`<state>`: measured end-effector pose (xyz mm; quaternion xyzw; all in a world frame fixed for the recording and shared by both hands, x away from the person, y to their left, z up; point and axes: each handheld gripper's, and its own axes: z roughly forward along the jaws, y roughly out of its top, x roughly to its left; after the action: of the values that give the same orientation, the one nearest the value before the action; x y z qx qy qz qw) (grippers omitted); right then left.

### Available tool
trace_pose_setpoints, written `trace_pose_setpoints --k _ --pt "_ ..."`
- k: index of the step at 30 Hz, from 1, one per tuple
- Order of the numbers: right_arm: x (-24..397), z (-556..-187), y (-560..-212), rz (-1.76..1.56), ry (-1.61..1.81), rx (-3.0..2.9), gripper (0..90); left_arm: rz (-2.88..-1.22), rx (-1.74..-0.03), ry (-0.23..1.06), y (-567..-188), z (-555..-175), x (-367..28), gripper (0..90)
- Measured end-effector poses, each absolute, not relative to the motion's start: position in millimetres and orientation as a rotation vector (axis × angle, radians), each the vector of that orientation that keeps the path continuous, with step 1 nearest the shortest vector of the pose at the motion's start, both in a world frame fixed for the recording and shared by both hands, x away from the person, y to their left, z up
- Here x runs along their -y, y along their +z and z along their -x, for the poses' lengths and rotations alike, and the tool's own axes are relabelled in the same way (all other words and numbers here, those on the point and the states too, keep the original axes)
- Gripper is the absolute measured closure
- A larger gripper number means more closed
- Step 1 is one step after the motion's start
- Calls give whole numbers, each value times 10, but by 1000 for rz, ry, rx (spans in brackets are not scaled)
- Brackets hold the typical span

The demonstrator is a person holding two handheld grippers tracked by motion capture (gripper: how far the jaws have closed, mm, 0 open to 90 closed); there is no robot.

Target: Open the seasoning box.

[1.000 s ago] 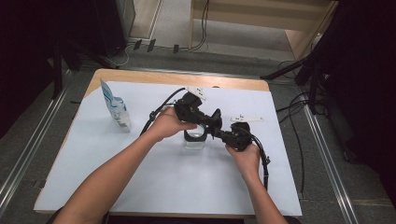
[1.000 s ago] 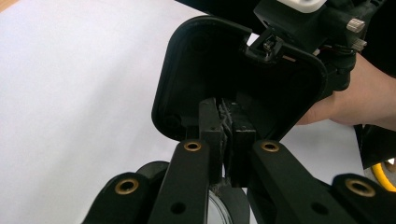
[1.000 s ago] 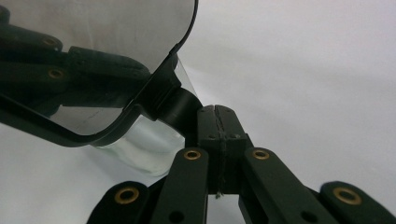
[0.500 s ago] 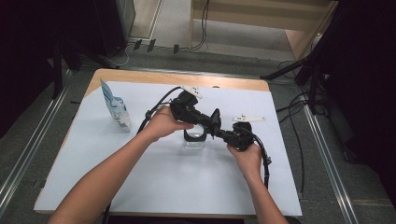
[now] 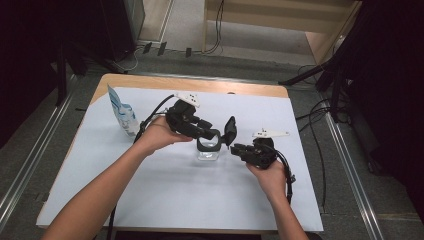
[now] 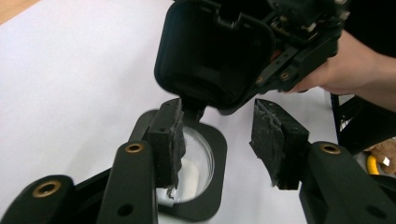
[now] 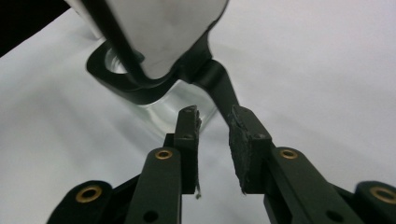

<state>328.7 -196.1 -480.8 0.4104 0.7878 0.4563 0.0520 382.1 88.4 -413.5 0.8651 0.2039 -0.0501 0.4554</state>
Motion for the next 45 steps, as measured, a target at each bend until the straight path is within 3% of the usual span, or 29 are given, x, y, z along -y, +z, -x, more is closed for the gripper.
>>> trace_pose_setpoints --k 15,24,45 --pt "1727 -2976 -4818 -1146 1369 -2478 680 -2123 -548 -121 -4333 -3696 -1247 586" --pt "1638 -2969 -4831 -1101 1364 -2501 662 -2118 -572 -119 -4424 -3560 -1454 480" --pt "1459 -2974 -4775 -982 1388 -2544 663 -2101 -691 -64 -4547 -3335 -1984 449"
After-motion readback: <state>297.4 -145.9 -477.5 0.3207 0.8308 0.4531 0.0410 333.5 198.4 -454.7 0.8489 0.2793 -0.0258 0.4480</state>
